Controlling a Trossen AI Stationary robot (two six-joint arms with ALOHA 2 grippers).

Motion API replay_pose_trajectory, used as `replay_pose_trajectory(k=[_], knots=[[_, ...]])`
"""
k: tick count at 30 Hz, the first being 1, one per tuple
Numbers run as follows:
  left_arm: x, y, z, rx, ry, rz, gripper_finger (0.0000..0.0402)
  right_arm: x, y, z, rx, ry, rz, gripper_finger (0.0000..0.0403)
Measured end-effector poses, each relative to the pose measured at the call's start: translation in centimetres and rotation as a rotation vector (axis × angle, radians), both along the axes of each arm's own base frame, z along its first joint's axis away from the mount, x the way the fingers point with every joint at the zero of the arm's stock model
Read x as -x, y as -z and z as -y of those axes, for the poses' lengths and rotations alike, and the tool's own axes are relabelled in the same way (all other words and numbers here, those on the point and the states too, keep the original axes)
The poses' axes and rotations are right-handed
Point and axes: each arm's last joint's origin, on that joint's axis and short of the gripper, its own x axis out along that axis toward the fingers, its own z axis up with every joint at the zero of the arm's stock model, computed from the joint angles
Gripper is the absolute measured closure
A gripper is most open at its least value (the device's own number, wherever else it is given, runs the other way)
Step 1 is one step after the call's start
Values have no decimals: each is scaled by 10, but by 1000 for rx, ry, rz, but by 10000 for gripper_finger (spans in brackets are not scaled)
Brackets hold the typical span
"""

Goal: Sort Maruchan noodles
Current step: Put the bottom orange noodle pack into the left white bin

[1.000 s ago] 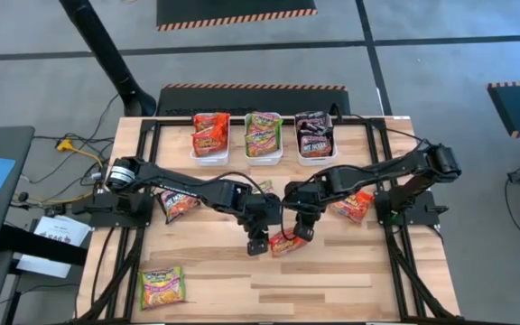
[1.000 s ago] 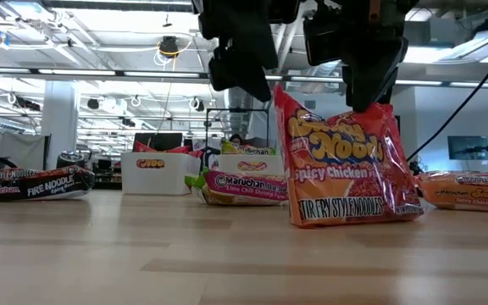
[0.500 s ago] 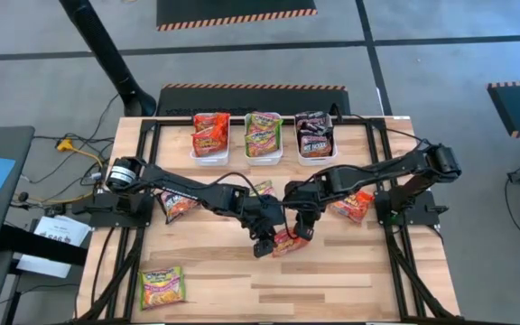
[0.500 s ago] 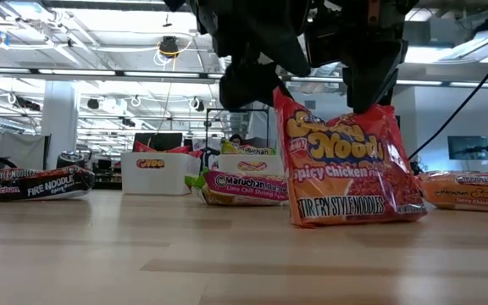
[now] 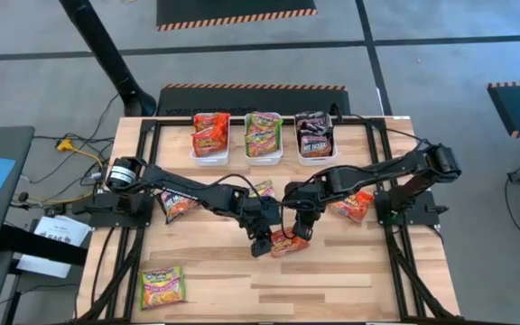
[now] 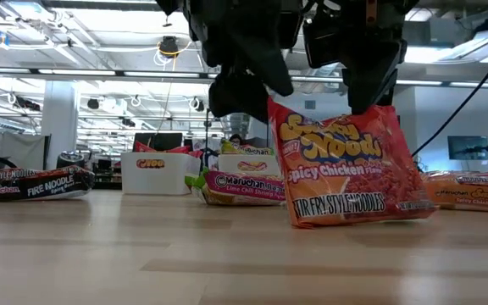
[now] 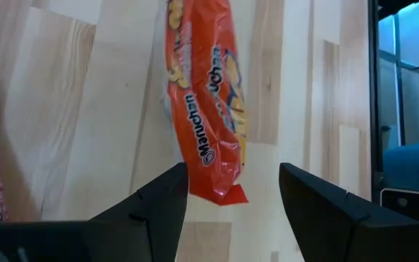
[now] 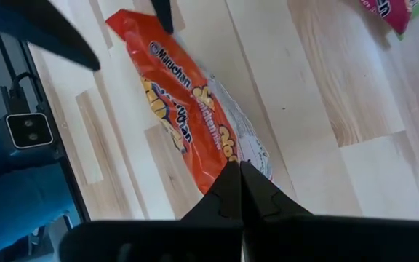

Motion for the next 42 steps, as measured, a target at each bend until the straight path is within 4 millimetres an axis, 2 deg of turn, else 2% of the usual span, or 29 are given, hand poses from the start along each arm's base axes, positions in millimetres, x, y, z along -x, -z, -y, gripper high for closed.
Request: replay_pose_trajectory(k=[14, 19, 26, 37, 42], knots=[[6, 4, 1, 15, 14, -78, 198, 0, 0, 0, 0, 5, -7, 399], [3, 3, -1, -37, -48, -37, 198, 0, 0, 0, 0, 3, -3, 399], [-4, -2, 0, 1, -67, 45, 198, 1, 0, -1, 0, -2, -3, 399], [-3, -3, 3, 84, 3, 30, 198, 0, 0, 0, 4, 40, -12, 399], [-4, -3, 2, 40, -18, 49, 198, 0, 0, 0, 7, 38, -10, 399]])
